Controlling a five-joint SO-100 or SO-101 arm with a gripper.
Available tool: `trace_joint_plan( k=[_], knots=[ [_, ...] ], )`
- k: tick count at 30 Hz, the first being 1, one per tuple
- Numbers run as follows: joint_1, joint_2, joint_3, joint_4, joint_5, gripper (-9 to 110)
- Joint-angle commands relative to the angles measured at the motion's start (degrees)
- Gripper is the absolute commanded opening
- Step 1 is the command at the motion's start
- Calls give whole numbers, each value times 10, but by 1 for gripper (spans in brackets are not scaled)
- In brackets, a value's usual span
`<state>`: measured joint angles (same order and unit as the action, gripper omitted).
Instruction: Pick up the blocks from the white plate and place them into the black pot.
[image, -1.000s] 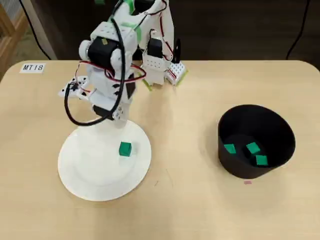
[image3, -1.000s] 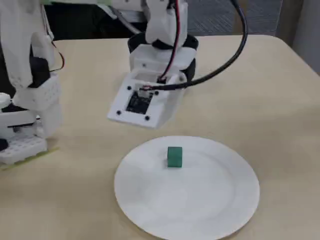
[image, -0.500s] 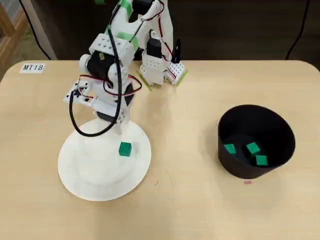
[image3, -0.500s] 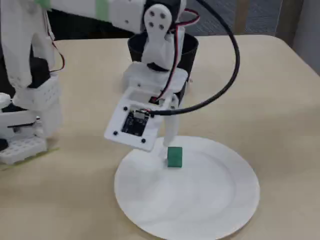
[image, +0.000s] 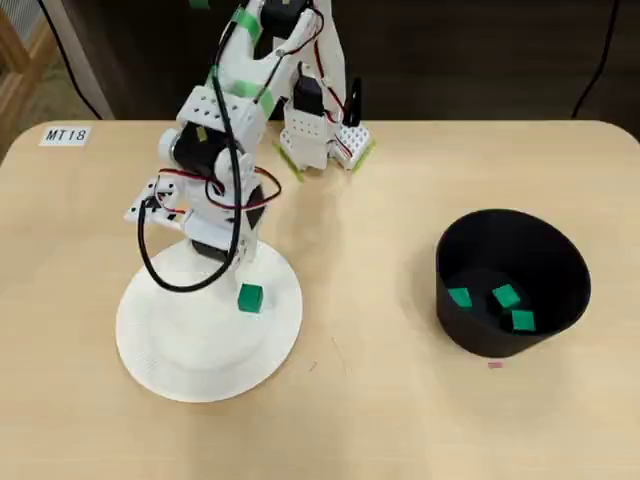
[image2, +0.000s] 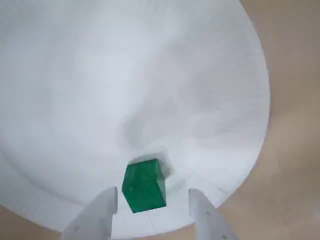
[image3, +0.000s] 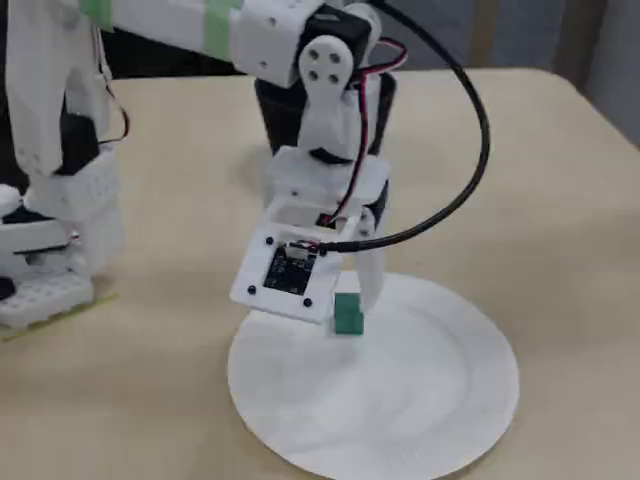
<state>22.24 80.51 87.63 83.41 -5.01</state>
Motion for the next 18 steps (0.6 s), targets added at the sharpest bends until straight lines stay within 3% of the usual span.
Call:
trace_joint_plan(
  k=[1, 18],
  knots=[
    [-13, 4, -2, -16, 8, 21],
    [-28, -9, 59, -69, 30, 20]
  ],
)
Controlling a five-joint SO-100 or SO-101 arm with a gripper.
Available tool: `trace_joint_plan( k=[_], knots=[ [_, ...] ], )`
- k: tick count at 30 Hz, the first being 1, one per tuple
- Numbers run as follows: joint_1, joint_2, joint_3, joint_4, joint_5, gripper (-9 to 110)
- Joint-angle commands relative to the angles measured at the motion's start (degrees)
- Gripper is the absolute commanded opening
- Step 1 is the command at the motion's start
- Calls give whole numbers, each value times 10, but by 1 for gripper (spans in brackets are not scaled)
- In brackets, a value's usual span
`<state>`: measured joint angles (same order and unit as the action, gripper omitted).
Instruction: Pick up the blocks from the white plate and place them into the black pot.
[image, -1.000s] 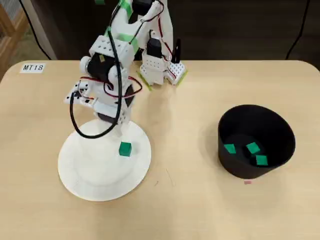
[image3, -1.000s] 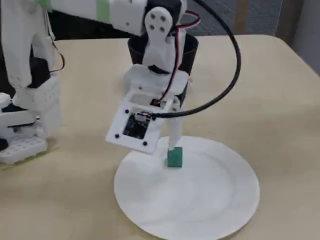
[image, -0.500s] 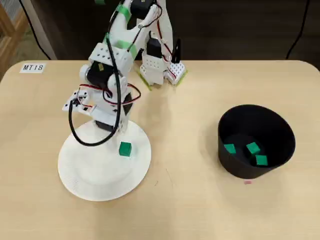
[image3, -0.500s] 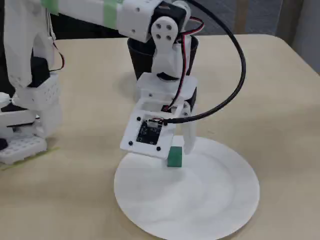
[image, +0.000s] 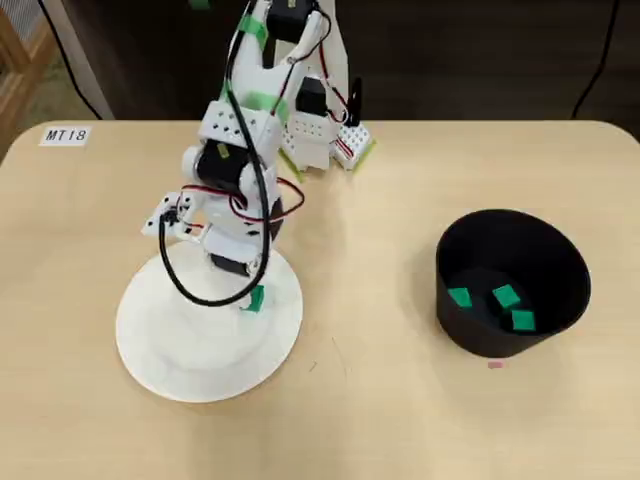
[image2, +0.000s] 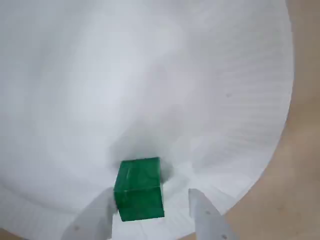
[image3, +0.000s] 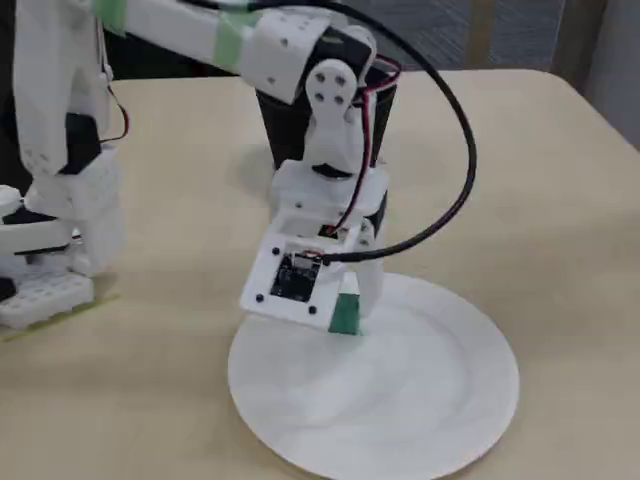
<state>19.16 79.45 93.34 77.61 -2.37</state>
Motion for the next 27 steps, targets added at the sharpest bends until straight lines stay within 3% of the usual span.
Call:
trace_joint_plan(
  k=[1, 9, 22, 27],
  knots=[
    [4, -1, 3, -15, 4, 19],
    [9, -19, 2, -37, 30, -2],
    [20, 110, 4, -46, 27, -2],
    [3, 219, 40, -116, 35, -2]
  ],
)
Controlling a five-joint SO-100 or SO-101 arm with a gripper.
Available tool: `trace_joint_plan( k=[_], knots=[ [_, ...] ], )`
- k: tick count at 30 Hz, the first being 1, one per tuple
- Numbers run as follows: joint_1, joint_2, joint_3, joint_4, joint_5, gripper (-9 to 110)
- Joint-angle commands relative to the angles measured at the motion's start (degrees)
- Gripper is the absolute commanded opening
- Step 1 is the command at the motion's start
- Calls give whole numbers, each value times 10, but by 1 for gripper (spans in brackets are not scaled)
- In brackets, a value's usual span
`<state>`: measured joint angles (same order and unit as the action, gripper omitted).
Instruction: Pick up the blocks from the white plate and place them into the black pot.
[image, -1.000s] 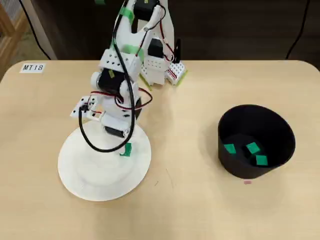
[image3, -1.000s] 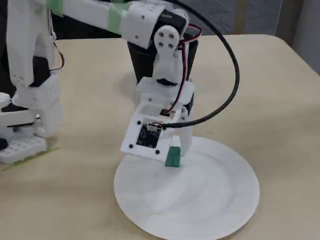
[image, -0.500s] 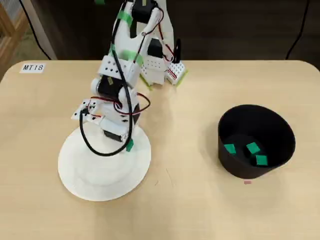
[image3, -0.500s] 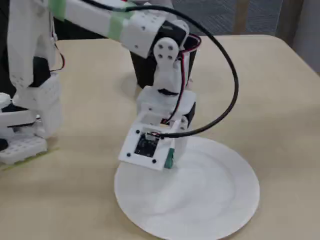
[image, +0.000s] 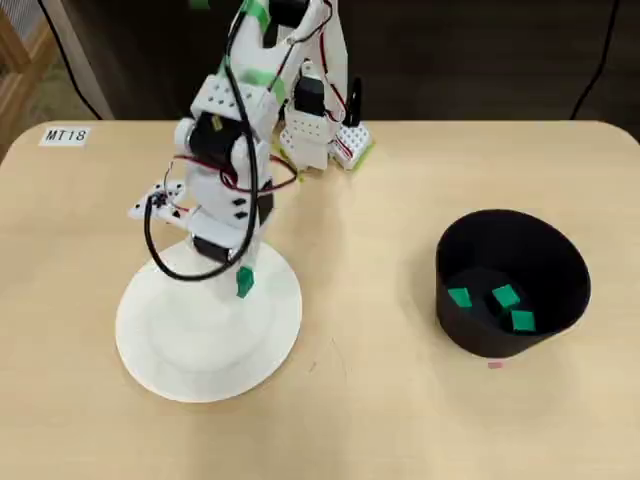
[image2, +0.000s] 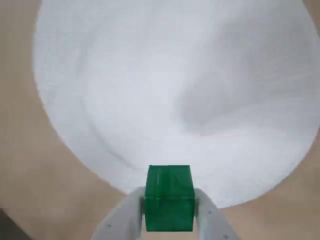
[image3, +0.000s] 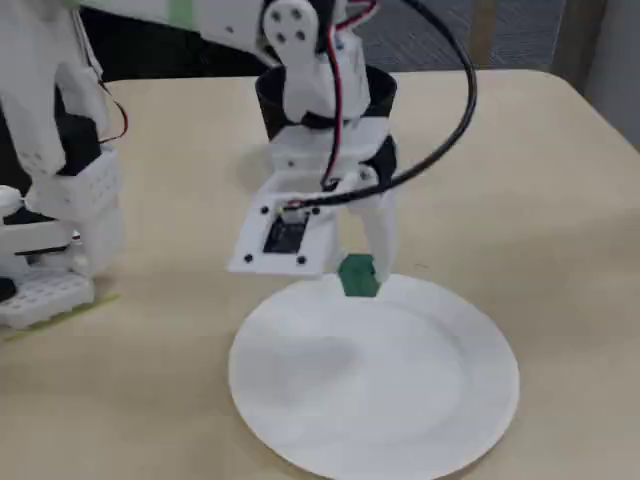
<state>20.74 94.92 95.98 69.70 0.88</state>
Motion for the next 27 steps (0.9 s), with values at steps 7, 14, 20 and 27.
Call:
trace_joint_plan(
  k=[7, 14, 20, 27],
  knots=[
    [-98, 241, 92, -164, 28, -2],
    [-232, 301, 94, -154, 29, -2],
    [-338, 336, 112, -120, 43, -2],
    [-450, 367, 149, -122, 72, -2]
  ],
)
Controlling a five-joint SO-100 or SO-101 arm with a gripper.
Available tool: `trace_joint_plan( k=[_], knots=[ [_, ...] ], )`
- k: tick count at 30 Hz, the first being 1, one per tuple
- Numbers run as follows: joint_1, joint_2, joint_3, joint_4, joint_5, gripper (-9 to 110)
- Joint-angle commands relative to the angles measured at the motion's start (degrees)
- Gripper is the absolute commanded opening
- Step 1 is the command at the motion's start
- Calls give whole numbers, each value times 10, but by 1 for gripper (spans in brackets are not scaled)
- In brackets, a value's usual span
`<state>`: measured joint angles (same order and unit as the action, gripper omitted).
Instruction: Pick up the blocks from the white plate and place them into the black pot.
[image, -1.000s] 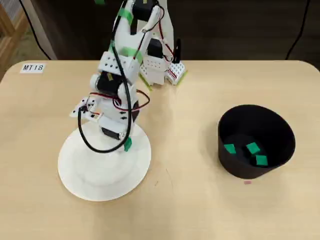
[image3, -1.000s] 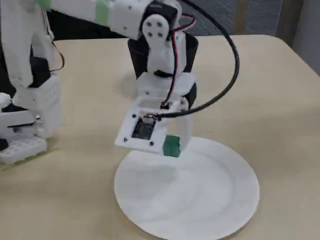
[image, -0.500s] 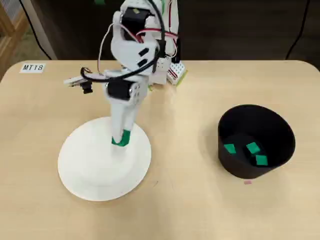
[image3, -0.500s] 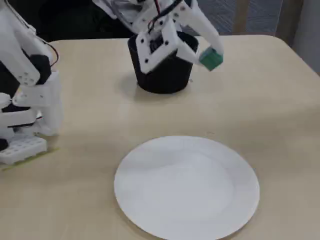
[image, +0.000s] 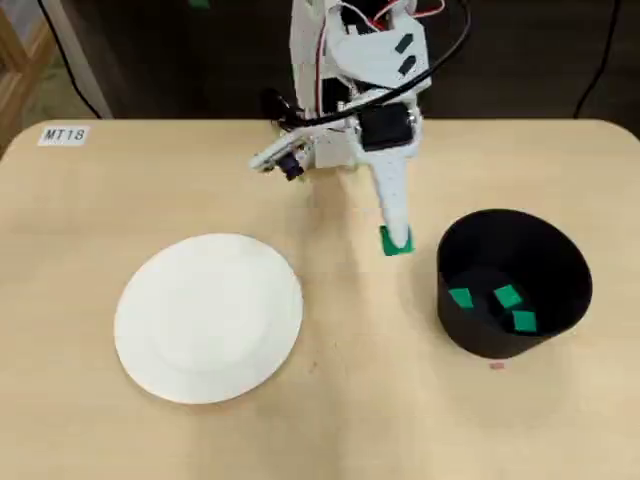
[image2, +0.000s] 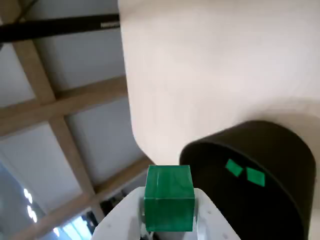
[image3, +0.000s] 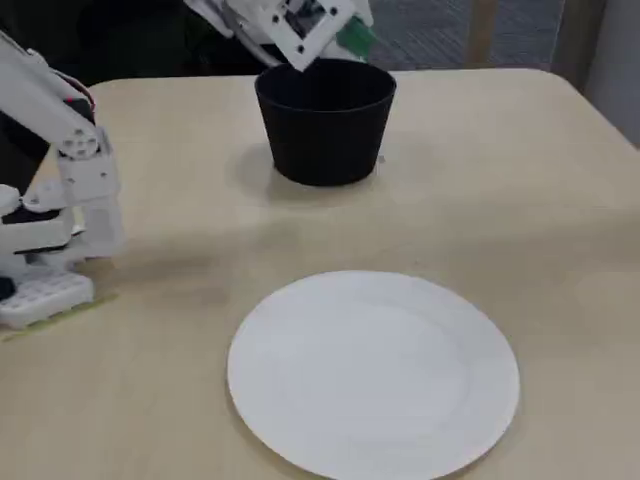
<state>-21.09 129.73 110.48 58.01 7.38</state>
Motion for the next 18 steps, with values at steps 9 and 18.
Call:
trace_joint_plan(
  k=[9, 18],
  knots=[
    [-149, 27, 66, -136, 1, -2],
    [-181, 30, 149, -236, 12, -2]
  ],
)
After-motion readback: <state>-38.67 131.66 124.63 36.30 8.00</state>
